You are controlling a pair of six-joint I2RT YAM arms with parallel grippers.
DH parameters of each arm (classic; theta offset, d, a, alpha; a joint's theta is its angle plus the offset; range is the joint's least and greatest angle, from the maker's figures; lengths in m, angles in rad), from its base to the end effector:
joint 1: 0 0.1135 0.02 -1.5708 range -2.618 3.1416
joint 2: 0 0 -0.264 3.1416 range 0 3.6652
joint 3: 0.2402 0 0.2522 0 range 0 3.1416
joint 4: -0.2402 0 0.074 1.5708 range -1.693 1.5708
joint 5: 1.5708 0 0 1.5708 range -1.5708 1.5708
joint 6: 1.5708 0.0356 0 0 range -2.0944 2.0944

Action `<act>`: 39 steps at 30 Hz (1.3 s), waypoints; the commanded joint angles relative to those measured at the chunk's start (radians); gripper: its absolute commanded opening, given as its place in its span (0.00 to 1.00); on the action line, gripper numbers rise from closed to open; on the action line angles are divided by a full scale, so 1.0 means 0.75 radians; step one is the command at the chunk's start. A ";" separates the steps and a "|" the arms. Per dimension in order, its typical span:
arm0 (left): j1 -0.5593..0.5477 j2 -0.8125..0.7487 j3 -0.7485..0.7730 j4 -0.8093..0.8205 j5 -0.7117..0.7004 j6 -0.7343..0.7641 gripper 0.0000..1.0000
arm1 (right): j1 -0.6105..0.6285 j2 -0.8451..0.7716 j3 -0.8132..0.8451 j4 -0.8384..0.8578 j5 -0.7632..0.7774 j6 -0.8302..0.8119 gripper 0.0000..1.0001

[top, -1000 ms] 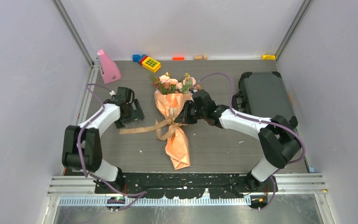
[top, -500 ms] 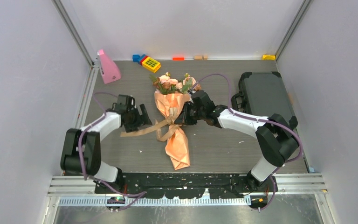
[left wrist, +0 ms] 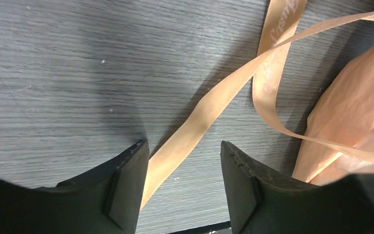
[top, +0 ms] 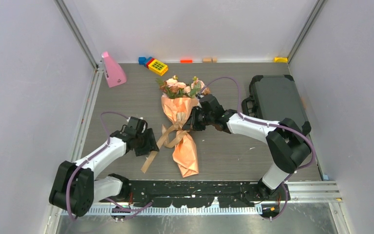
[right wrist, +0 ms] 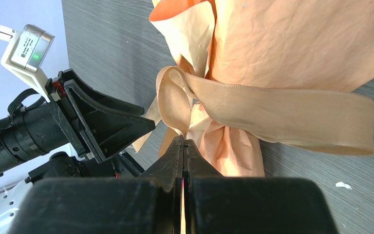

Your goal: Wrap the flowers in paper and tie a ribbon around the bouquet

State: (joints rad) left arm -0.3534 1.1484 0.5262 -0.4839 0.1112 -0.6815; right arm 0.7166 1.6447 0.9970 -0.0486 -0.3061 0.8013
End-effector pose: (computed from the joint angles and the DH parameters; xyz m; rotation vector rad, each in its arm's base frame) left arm 0.1814 -0.0711 0.1625 -0.4143 2.7250 -0.4559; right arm 0.2598 0.2405 0.2076 -0.0740 2.4966 1.0802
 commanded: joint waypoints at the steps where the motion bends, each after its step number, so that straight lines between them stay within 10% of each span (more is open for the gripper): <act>1: -0.019 0.095 -0.013 -0.001 -0.039 -0.003 0.56 | -0.005 0.020 0.061 0.026 -0.023 -0.019 0.01; 15: -0.406 0.540 0.273 -0.256 -0.450 -0.109 0.43 | -0.005 -0.003 0.068 0.016 -0.007 -0.016 0.01; 22: -0.474 0.626 0.334 -0.347 -0.516 -0.176 0.00 | -0.005 -0.017 0.072 -0.005 0.021 -0.026 0.01; 39: -0.492 -0.259 0.336 -0.610 -0.431 -0.130 0.00 | 0.043 -0.033 0.304 -0.095 0.185 -0.080 0.01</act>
State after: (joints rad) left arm -0.7128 1.0245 0.7719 -0.8505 -0.2478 -0.8028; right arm 0.7357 1.6577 1.1450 -0.1299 -0.2253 0.7628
